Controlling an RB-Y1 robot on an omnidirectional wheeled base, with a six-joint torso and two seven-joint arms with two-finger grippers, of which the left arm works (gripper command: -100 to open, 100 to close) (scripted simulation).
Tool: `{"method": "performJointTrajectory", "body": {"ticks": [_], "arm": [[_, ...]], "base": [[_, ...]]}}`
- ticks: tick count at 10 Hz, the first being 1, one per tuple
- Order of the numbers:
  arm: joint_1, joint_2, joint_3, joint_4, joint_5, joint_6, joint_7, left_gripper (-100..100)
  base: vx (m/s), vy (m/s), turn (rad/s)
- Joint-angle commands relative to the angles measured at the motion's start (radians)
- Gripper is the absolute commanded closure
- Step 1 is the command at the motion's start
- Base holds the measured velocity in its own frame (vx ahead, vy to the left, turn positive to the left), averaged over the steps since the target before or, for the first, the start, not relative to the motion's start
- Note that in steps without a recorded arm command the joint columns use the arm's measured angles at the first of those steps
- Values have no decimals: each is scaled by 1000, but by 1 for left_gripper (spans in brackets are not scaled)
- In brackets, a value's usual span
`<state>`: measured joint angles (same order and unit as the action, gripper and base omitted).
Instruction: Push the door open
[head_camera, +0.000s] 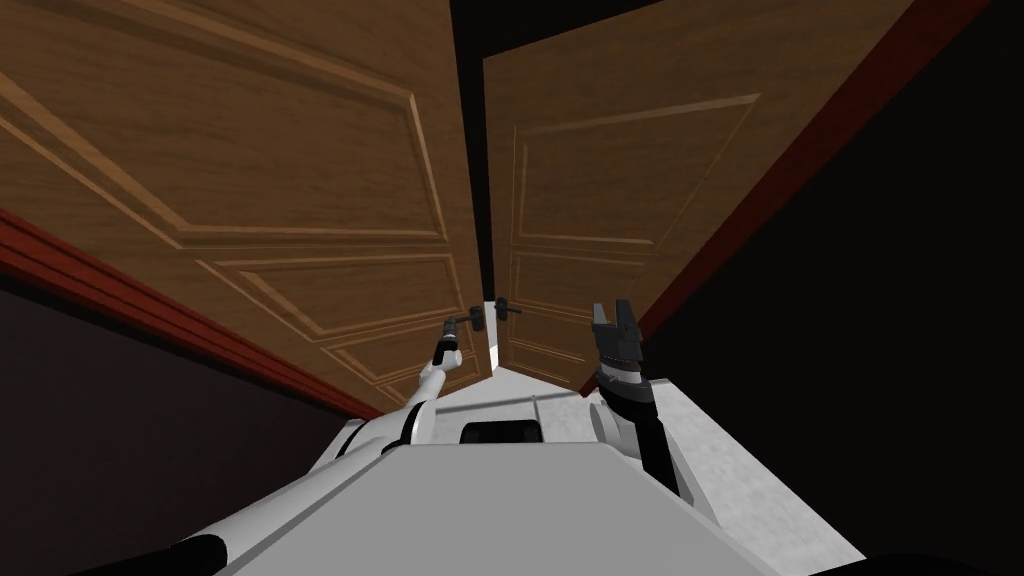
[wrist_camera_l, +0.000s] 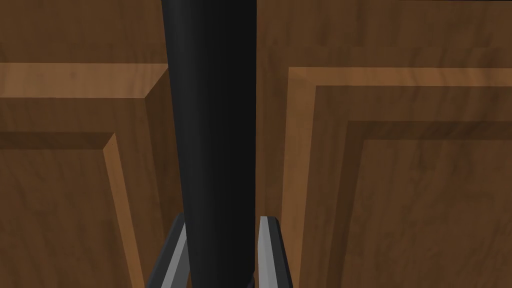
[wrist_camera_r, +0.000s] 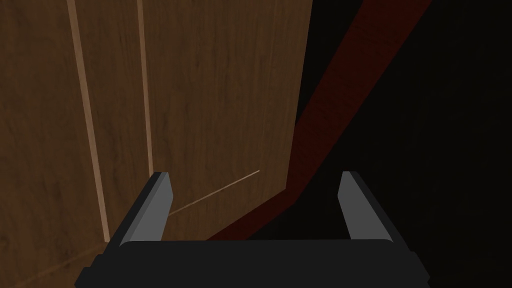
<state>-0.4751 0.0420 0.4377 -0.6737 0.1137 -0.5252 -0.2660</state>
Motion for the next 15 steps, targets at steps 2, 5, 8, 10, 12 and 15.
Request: {"method": "performJointTrajectory", "body": {"ticks": [2, 5, 8, 10, 12, 15], "arm": [[-17, 45, 37, 18, 13, -29, -9, 100], [-18, 48, 56, 19, 20, -34, -22, 100], [-16, 33, 45, 10, 20, 1, -18, -100], [-21, 23, 49, 12, 24, 14, -23, -100], [-26, 7, 52, 15, 27, 26, -27, -100], [-23, -10, 53, 4, 29, 40, -28, -100]], "base": [[30, 16, -35], [16, 42, 27], [-90, -148, 10], [-98, -202, 4], [-89, -210, 9], [-81, -181, 8]]}}
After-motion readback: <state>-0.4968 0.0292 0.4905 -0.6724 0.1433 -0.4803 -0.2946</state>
